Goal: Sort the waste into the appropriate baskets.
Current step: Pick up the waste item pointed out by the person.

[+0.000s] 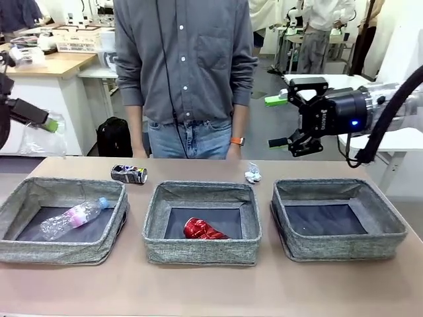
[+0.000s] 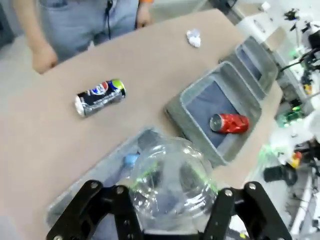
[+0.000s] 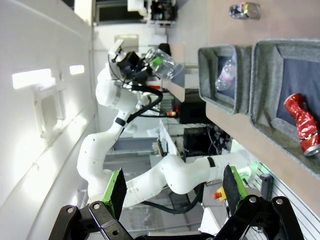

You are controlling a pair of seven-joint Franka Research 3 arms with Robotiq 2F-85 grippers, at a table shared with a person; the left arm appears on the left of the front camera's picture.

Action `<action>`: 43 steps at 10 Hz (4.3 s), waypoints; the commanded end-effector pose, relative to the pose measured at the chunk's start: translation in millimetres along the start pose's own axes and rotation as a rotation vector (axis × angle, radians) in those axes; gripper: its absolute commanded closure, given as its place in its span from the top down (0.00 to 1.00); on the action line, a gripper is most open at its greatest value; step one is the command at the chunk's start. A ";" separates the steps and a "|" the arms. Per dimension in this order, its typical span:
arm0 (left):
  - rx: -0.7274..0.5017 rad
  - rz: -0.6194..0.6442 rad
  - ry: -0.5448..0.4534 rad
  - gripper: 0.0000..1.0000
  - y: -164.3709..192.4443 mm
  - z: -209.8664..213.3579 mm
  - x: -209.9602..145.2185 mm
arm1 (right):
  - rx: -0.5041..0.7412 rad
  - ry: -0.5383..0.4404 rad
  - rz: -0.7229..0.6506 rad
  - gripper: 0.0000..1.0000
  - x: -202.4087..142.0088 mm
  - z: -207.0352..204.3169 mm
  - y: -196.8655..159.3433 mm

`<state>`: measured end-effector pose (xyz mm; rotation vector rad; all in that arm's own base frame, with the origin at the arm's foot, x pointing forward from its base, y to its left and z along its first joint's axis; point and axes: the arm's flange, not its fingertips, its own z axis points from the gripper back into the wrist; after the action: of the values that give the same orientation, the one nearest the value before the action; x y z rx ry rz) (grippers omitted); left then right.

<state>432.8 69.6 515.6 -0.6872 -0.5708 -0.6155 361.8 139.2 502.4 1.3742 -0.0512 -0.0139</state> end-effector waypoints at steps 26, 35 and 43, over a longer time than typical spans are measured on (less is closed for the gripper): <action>0.210 0.621 0.576 0.23 -378.7 -128.4 281.5 | 0.017 0.002 0.015 1.00 2.4 0.4 1.0; 0.202 0.638 0.578 0.23 -373.7 -124.4 283.3 | 0.017 0.002 0.015 1.00 2.4 0.4 1.0; 0.228 0.675 0.627 0.23 -360.5 -143.7 273.4 | 0.017 0.002 0.015 1.00 2.4 0.4 1.0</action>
<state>413.5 -344.4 744.4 -0.3872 0.1820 -0.0995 362.2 139.4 503.0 1.3737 -0.0522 -0.0127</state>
